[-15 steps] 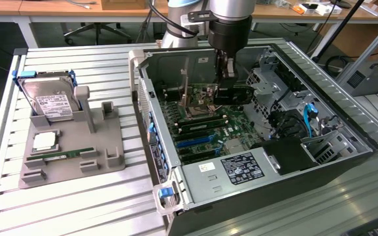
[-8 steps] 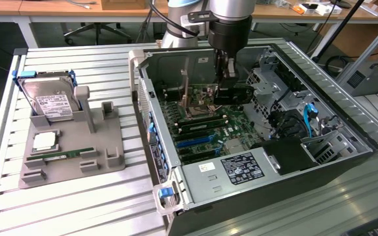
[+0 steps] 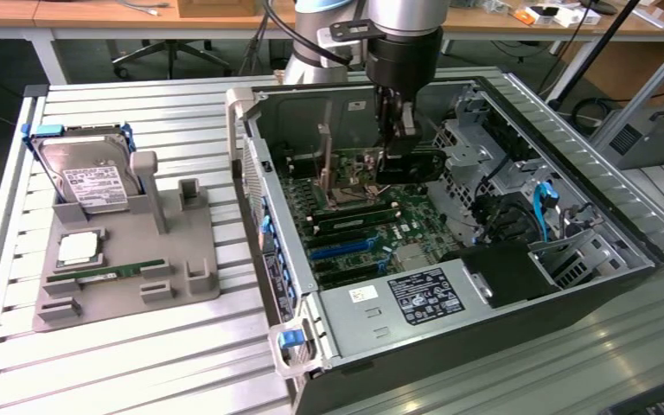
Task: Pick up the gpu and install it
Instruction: 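Insert the gpu into the slot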
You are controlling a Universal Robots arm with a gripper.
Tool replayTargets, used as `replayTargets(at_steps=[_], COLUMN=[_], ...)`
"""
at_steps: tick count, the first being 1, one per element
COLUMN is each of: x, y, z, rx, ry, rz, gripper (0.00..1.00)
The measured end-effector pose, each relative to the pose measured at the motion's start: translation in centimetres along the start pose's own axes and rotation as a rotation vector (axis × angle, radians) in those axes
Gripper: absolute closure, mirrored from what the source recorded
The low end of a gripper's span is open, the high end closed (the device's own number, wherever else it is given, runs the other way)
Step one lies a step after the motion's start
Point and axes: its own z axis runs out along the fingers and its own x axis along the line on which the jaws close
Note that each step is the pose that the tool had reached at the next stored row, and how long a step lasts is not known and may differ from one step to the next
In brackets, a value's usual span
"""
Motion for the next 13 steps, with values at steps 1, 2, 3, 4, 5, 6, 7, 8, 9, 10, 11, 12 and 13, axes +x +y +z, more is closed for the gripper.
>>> replayTargets(at_steps=[1,2,3,4,5,6,7,8,9,10,11,12,13], x=[0.00,0.00,0.00,0.00,0.00,0.00,0.00,0.00,0.00,0.00,0.00,0.00,0.00], y=[0.00,0.00,0.00,0.00,0.00,0.00,0.00,0.00,0.00,0.00,0.00,0.00,0.00], z=[0.00,-0.01,0.00,0.00,0.00,0.00,0.00,0.00,0.00,0.00,0.00,0.00,0.00], rx=[0.0002,0.0004,0.0007,0.0010,0.0013,0.0015,0.0020,0.0022,0.0025,0.0029,0.0032,0.0035,0.0037], ry=[-0.0001,-0.0001,-0.0004,-0.0006,-0.0008,-0.0009,-0.0011,-0.0012,-0.0013,-0.0014,-0.0015,-0.0016,-0.0018], rz=[-0.003,-0.006,-0.009,-0.012,-0.016,-0.018,-0.023,-0.026,-0.029,-0.033,-0.036,-0.039,-0.042], gripper=[0.73,0.73,0.73,0.73,0.73,0.73,0.73,0.73,0.73,0.73,0.73,0.73,0.73])
